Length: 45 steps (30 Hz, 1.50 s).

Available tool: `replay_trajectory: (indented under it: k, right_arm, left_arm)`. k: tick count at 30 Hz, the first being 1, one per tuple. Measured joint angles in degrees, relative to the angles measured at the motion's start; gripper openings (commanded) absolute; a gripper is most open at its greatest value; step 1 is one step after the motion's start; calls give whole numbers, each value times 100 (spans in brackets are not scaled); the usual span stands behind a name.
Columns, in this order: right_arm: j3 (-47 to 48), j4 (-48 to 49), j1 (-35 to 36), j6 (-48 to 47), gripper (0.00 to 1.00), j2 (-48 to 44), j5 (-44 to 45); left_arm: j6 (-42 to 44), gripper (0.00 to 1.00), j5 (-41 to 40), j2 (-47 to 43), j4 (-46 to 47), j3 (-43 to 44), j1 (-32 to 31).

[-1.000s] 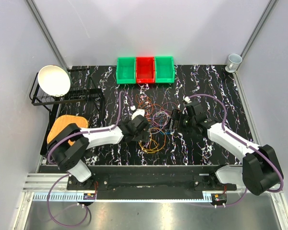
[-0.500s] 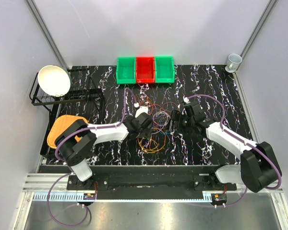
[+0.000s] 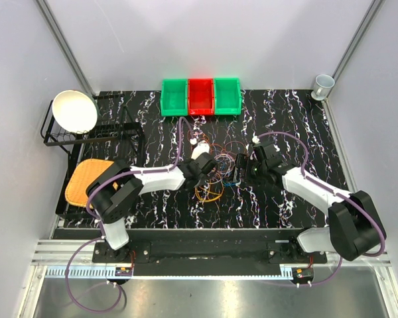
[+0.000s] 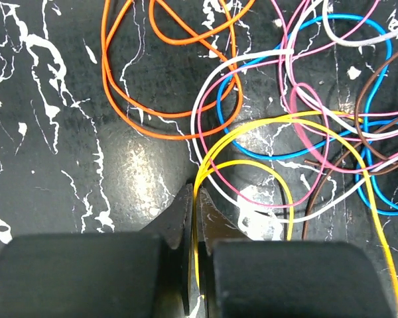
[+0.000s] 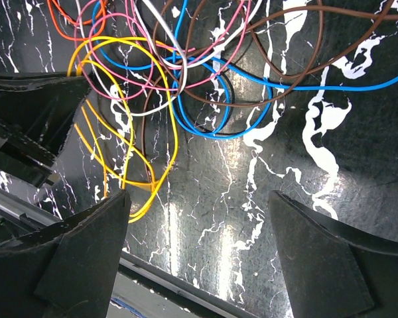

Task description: Untangle the cables

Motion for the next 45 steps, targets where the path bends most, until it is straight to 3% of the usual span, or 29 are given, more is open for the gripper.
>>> replay_trajectory:
  k: [8,14,27,35,45]
  right_arm:
    - [79,-90,0,-127,91,-68,-11]
    - [538,-247,0,-352,93,-588,-195]
    - [1043,133,2,-636,99,-1860,-1764]
    - [1145,476,310,-667,99,-1504,-2717]
    - [1246,603,892,-754,92,-850,-2673]
  left_arm:
    - [334,0,42,-466,-533,28,2]
    - [876,0,291,-1276,-1458,684,2]
    - [1631,0,898,-2677,-3204,1707,4]
    - [2194,0,1906,-3099,-3672,1731,7]
    - [2531,0,2830,-3383,-3462,1344,7]
